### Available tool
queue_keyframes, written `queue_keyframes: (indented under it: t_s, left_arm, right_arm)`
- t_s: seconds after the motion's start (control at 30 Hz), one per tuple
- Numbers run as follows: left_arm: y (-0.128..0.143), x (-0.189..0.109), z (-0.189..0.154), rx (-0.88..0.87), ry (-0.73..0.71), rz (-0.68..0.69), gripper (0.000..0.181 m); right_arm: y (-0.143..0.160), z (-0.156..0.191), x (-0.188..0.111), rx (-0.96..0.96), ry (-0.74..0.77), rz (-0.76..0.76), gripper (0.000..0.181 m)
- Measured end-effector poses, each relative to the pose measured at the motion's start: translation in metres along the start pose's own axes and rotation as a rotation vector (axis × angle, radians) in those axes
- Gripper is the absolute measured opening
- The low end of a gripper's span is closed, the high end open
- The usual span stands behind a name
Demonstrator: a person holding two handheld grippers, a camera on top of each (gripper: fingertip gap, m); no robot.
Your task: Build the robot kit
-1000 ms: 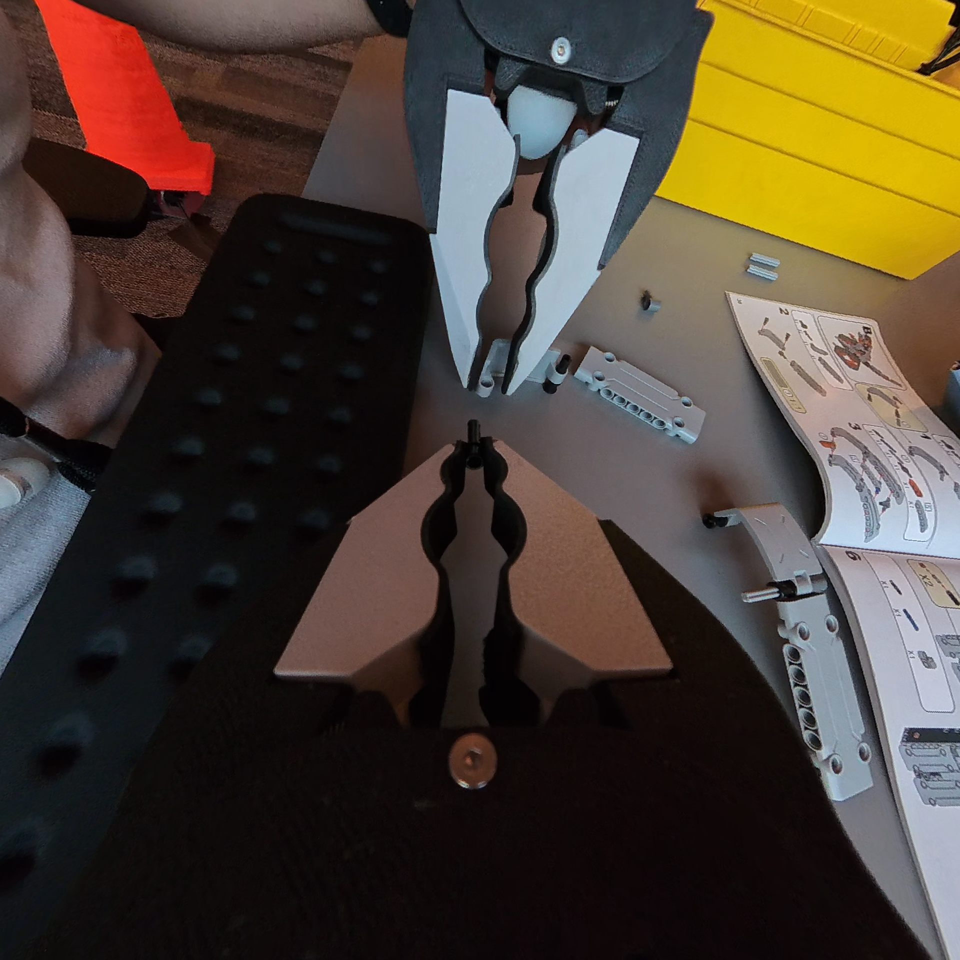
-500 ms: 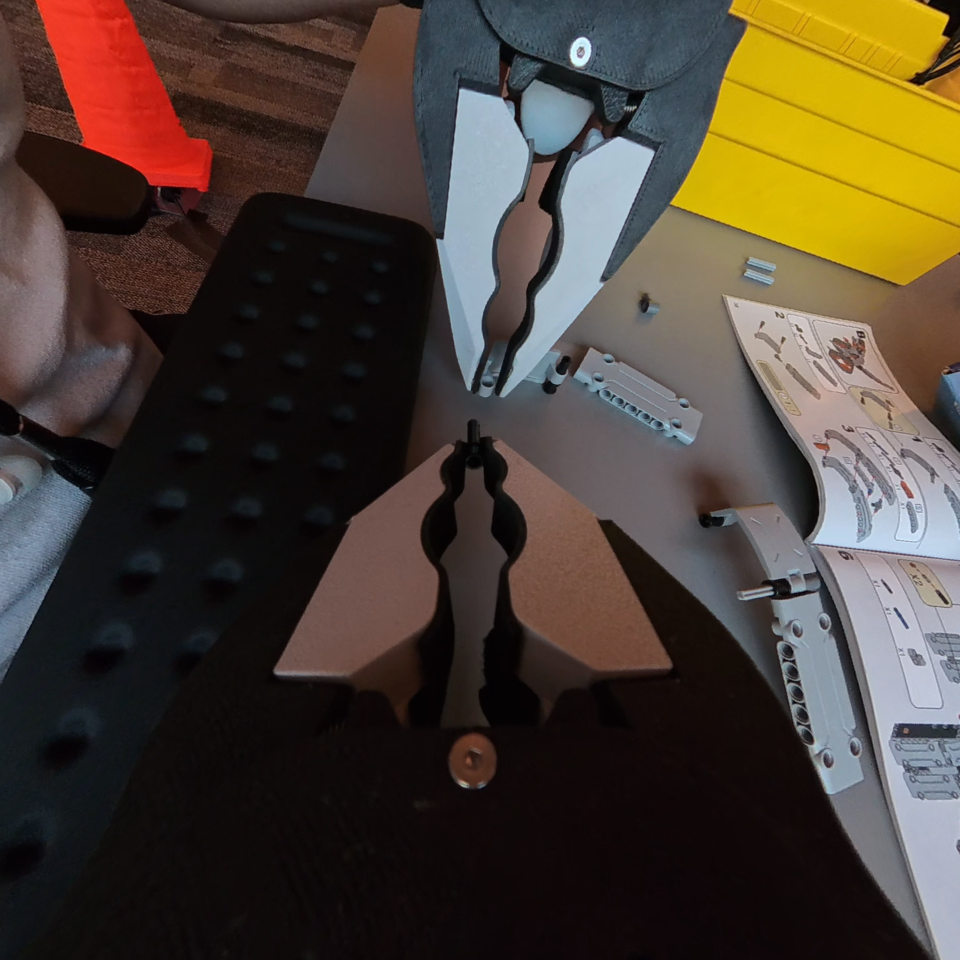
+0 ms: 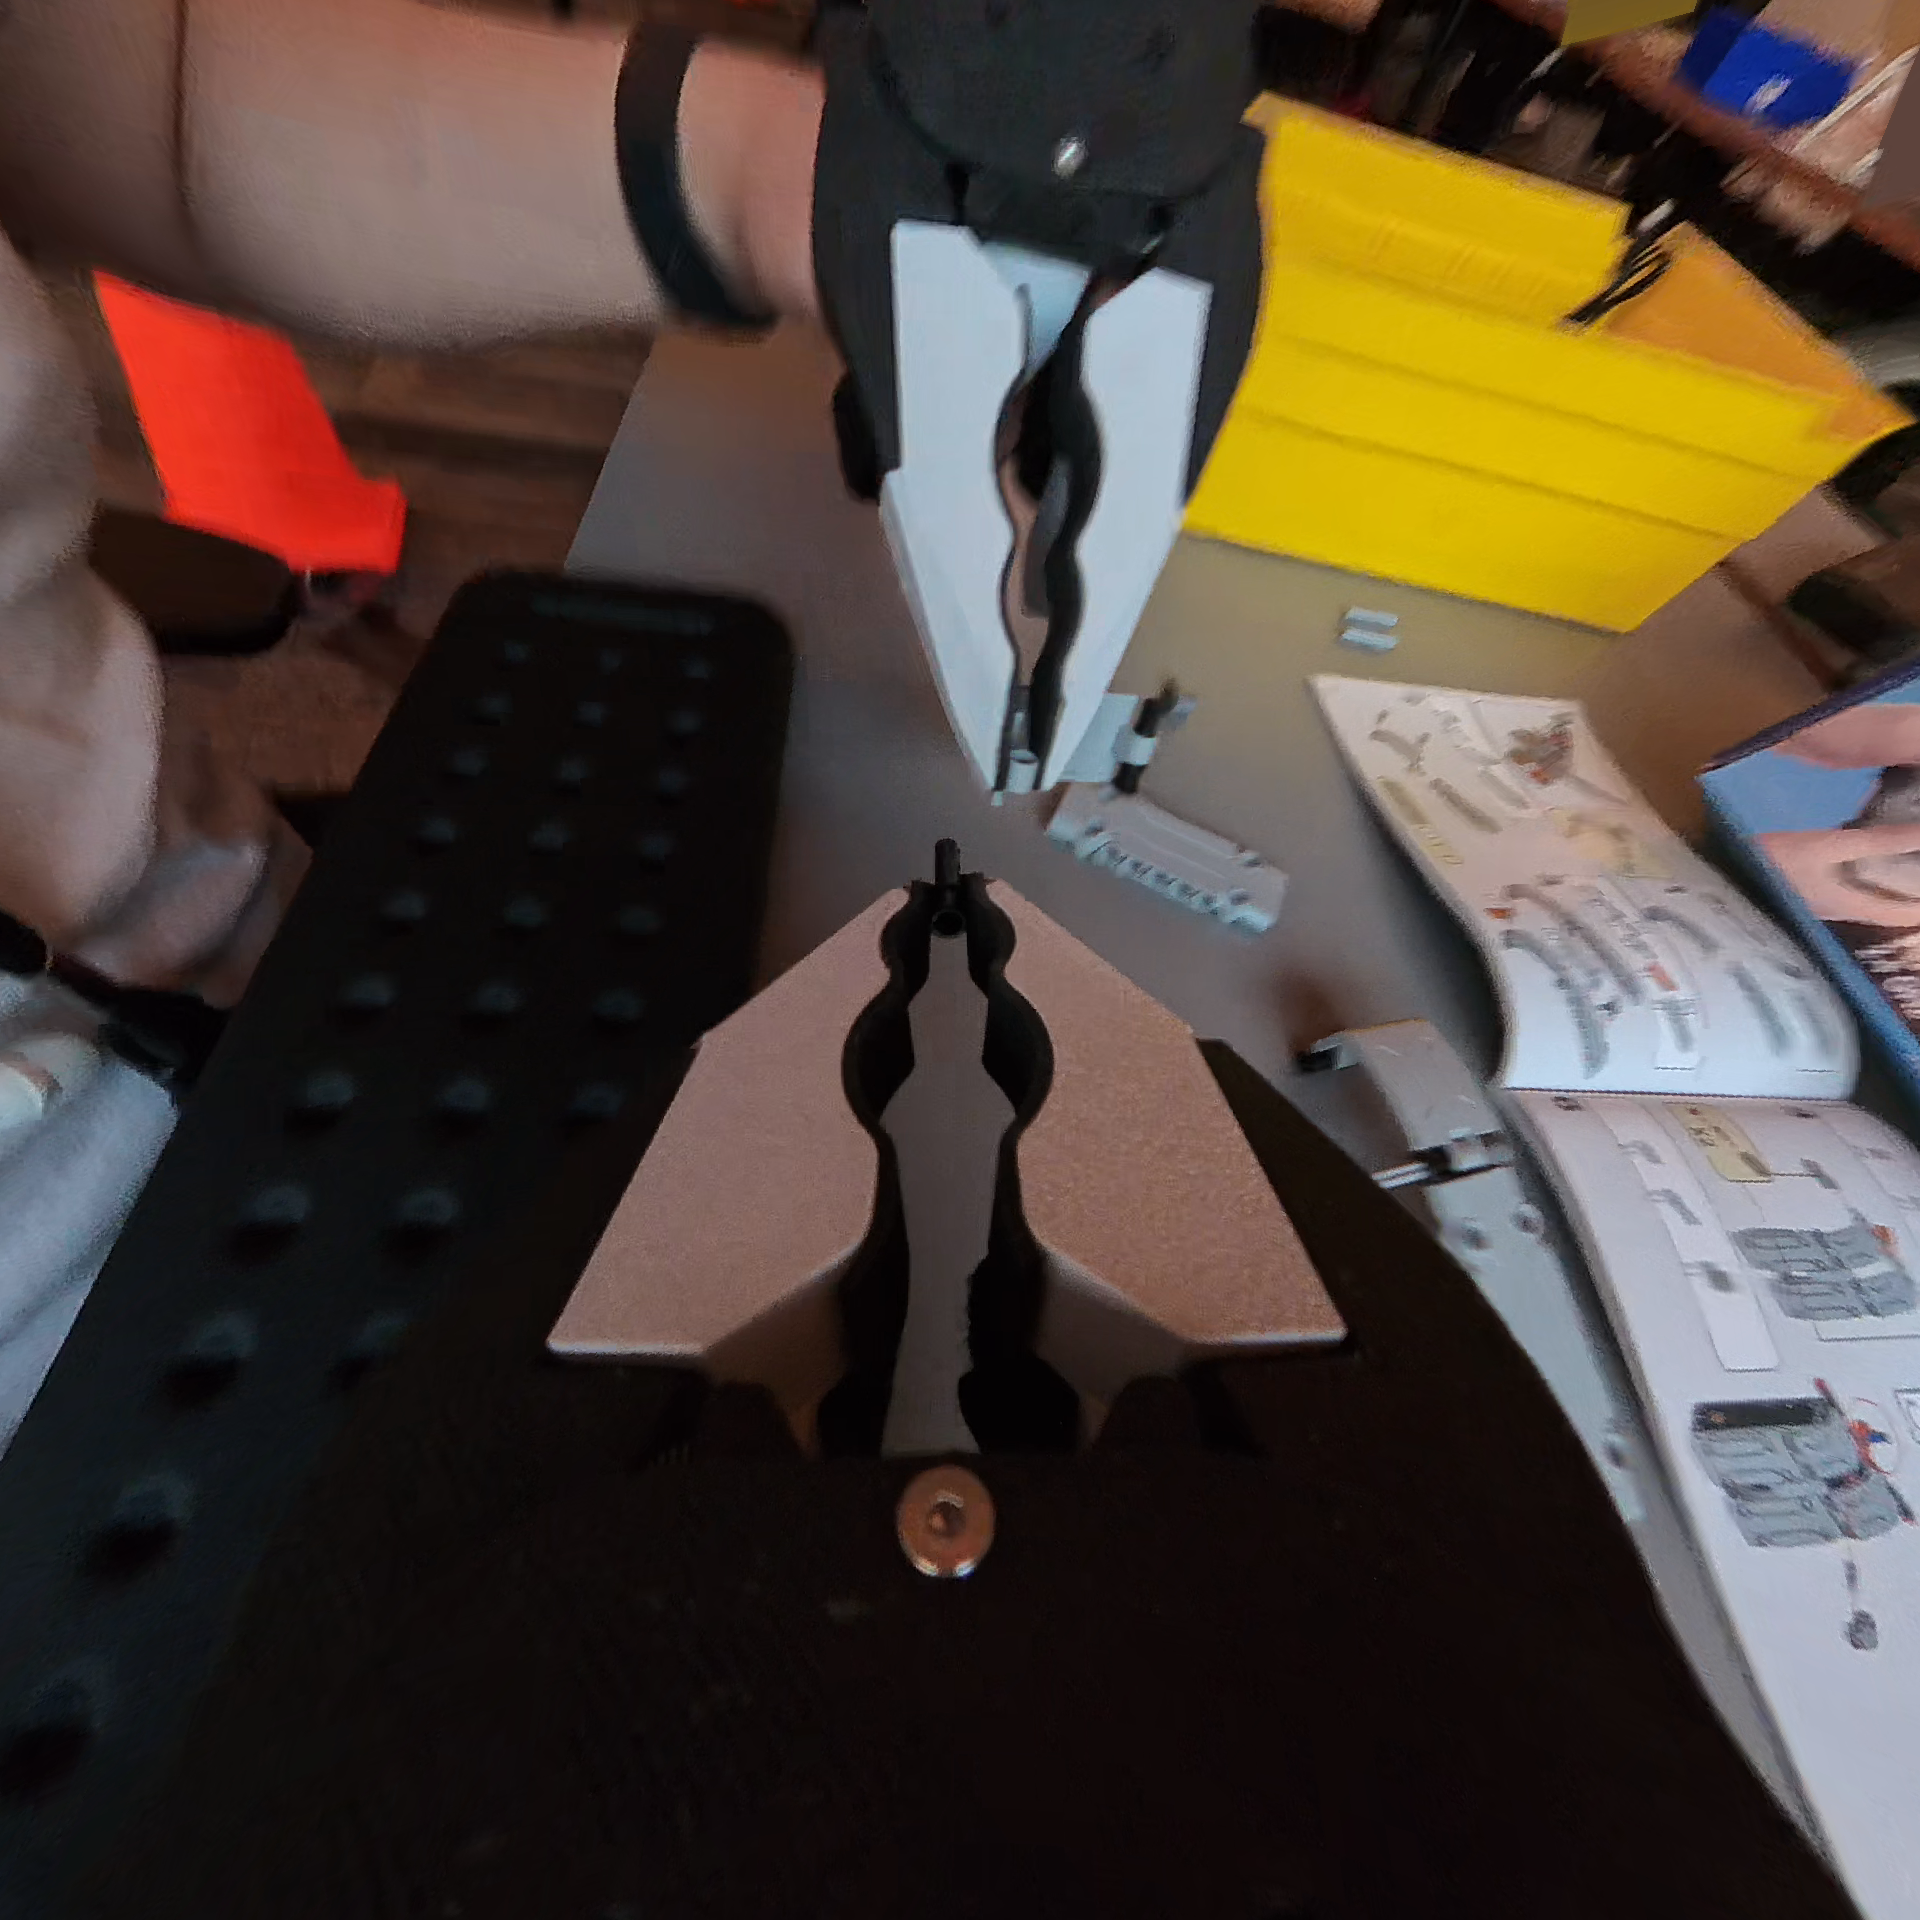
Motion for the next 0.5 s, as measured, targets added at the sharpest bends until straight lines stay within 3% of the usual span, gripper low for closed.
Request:
queue_keyframes:
  t_s: [0.2, 0.3, 0.43, 0.5]
  left_arm:
    - [-0.091, -0.079, 0.020, -0.123, 0.245, -0.671, 0.004]
    - [-0.131, -0.106, 0.034, -0.068, 0.273, -0.785, 0.004]
    - [-0.177, -0.135, 0.041, 0.035, 0.287, -0.930, 0.004]
    - [-0.194, -0.147, 0.042, 0.071, 0.338, -1.022, 0.004]
  right_arm:
    - [-0.084, -0.072, -0.051, 0.006, 0.133, -0.272, 0.006]
    - [-0.131, -0.100, -0.068, -0.075, 0.162, -0.295, 0.006]
    - [-0.182, -0.113, -0.083, -0.006, -0.011, -0.342, 0.006]
    - [-0.196, -0.124, -0.091, -0.035, 0.040, -0.382, 0.006]
Point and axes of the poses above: each gripper's, where its closed fingertips meet, x out along the fingers, y out of its underside, z = x × y across the jaws, the point moved 2 cm from there along -x, back along the fingers, and after that the axes turned 3 degrees about -x, right-handed, at the moved point
